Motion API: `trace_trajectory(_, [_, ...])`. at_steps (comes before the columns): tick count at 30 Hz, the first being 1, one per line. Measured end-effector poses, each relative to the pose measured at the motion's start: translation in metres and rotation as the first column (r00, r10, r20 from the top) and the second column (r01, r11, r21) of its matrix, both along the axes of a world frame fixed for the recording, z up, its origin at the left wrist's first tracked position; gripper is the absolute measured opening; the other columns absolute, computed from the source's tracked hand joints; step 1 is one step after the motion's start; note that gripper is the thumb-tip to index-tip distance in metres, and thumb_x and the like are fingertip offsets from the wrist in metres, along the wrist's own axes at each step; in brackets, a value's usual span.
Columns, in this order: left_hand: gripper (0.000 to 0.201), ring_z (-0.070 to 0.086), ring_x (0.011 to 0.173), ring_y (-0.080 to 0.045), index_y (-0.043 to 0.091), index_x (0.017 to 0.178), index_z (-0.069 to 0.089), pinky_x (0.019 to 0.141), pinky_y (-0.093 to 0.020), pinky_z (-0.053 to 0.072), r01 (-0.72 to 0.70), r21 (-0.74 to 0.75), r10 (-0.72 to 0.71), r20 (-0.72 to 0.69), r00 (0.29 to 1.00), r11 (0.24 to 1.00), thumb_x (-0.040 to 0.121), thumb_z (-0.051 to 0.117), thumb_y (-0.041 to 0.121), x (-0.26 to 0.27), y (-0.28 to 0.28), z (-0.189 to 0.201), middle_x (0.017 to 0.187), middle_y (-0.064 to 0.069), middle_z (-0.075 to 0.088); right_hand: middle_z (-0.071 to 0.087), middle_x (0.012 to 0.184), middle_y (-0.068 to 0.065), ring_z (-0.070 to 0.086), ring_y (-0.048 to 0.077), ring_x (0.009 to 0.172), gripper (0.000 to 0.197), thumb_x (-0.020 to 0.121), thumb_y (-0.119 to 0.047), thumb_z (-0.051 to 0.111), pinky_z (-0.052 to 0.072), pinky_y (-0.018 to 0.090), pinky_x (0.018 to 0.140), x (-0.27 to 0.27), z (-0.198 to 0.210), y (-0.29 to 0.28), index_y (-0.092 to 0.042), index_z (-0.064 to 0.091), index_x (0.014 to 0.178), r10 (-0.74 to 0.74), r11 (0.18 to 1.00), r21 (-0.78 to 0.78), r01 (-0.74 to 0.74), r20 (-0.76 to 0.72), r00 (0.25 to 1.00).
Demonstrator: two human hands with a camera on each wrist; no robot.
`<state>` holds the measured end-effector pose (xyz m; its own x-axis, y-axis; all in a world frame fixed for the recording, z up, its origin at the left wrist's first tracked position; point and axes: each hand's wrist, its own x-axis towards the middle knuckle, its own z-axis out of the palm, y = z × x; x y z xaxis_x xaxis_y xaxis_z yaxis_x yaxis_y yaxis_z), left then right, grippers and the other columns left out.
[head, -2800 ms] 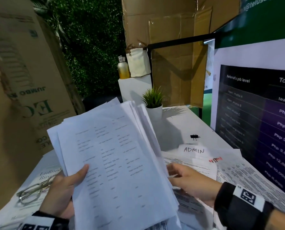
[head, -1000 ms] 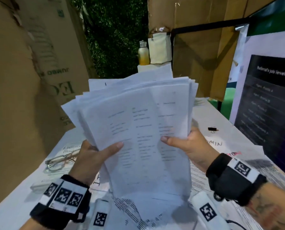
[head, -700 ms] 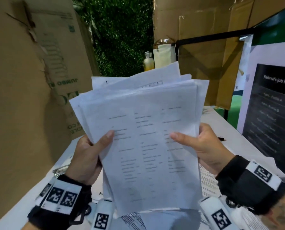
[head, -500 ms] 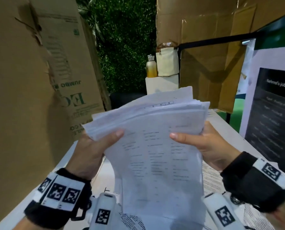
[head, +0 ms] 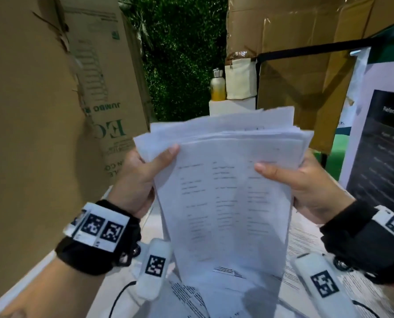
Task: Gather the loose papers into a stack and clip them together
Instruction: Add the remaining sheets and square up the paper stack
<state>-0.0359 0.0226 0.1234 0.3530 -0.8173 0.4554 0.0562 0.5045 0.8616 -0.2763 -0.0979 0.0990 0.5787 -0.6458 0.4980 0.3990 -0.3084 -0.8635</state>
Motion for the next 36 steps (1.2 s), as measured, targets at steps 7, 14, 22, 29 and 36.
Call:
trace_trajectory(7, [0.023, 0.075, 0.078, -0.014, 0.013, 0.094, 0.071, 0.067, -0.026, 0.06, -0.308, 0.318, 0.271, 0.155, 0.95, 0.897, 0.075, 0.081, 0.021, -0.01, -0.016, -0.082, 0.092, -0.001, 0.079, 0.077, 0.109, 0.006, 0.073, 0.021, 0.101, 0.034, 0.072, -0.013, 0.085, 0.053, 0.049, 0.098, 0.022, -0.064, -0.013, -0.017, 0.071, 0.102, -0.267, 0.952, 0.078, 0.298, -0.269, 0.925])
trace_trajectory(14, [0.002, 0.075, 0.087, -0.018, 0.016, 0.084, 0.072, 0.077, -0.036, 0.061, -0.292, -0.01, 0.291, -0.027, 0.956, 0.956, 0.085, 0.071, 0.016, -0.025, -0.017, 0.003, 0.084, 0.006, 0.079, 0.079, 0.083, -0.006, 0.076, 0.015, 0.078, 0.012, 0.082, -0.005, 0.075, 0.062, 0.034, 0.072, 0.033, 0.009, 0.002, -0.017, 0.074, 0.085, -0.326, 0.945, 0.031, 0.325, 0.05, 0.944])
trace_trajectory(22, [0.019, 0.073, 0.075, 0.0, 0.027, 0.079, 0.069, 0.072, -0.024, 0.058, -0.343, 0.339, 0.246, 0.296, 0.923, 0.876, 0.085, 0.069, 0.009, -0.018, 0.006, -0.118, 0.064, 0.026, 0.072, 0.077, 0.109, -0.005, 0.071, 0.016, 0.106, 0.035, 0.079, -0.009, 0.08, 0.056, 0.036, 0.094, 0.017, -0.096, -0.007, -0.018, 0.072, 0.111, -0.082, 0.99, 0.053, 0.128, -0.514, 0.854])
trace_trajectory(29, [0.027, 0.074, 0.091, -0.027, 0.003, 0.095, 0.075, 0.073, -0.035, 0.06, -0.144, 0.377, 0.11, 0.11, 0.988, 0.915, 0.087, 0.054, -0.013, 0.006, 0.012, -0.103, 0.094, -0.01, 0.079, 0.049, 0.142, -0.003, 0.052, 0.019, 0.123, 0.096, 0.059, -0.056, 0.086, 0.045, 0.033, 0.1, -0.025, -0.085, -0.063, -0.031, 0.042, 0.141, -0.412, 0.911, -0.399, 0.102, -0.879, 0.242])
trace_trajectory(36, [0.017, 0.074, 0.062, -0.017, 0.008, 0.088, 0.07, 0.051, -0.026, 0.057, -0.256, 0.442, 0.266, 0.04, 0.963, 0.86, 0.083, 0.063, -0.007, 0.01, 0.014, -0.102, 0.08, 0.003, 0.078, 0.062, 0.108, 0.002, 0.061, 0.024, 0.098, 0.061, 0.064, -0.049, 0.085, 0.05, 0.031, 0.083, -0.028, -0.107, -0.095, -0.018, 0.053, 0.107, -0.416, 0.901, -0.418, 0.121, -0.909, -0.042])
